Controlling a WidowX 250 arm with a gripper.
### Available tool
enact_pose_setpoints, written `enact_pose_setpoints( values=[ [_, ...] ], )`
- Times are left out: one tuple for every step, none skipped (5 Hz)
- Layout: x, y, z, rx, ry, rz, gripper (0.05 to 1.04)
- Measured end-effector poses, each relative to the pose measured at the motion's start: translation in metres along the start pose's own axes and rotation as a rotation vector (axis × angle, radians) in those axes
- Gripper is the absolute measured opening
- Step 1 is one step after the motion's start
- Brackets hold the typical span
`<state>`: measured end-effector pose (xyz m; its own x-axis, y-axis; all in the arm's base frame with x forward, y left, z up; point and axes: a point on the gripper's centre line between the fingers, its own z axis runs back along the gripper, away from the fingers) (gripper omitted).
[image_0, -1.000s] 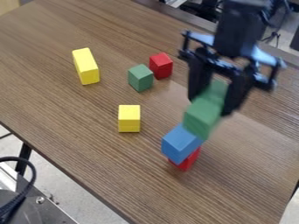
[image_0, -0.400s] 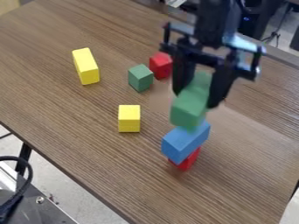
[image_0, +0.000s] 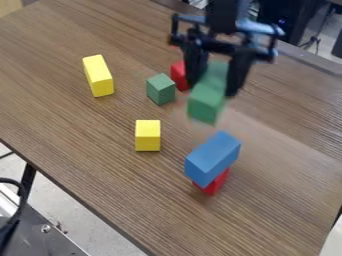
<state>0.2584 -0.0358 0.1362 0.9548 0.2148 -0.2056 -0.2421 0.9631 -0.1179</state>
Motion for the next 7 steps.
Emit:
enact_pose_setpoints(
  values=[
    [0.008, 0.002, -0.008, 0.055, 0.033, -0.02, 0.561],
    [0.012, 0.002, -0.011, 0.014, 0.031, 0.006, 0.561],
    [0.021, 0.017, -0.018, 0.009, 0.044, 0.053, 0.561],
    [0.041, 0.029, -0.027, 0.037, 0.077, 0.073, 0.561],
    [0.05, 0.041, -0.033, 0.008, 0.123, 0.118, 0.561],
    [0.056, 0.045, -0.037, 0.019, 0.152, 0.122, 0.561],
    [0.059, 0.043, -0.049, 0.027, 0.264, 0.095, 0.561]
  ],
)
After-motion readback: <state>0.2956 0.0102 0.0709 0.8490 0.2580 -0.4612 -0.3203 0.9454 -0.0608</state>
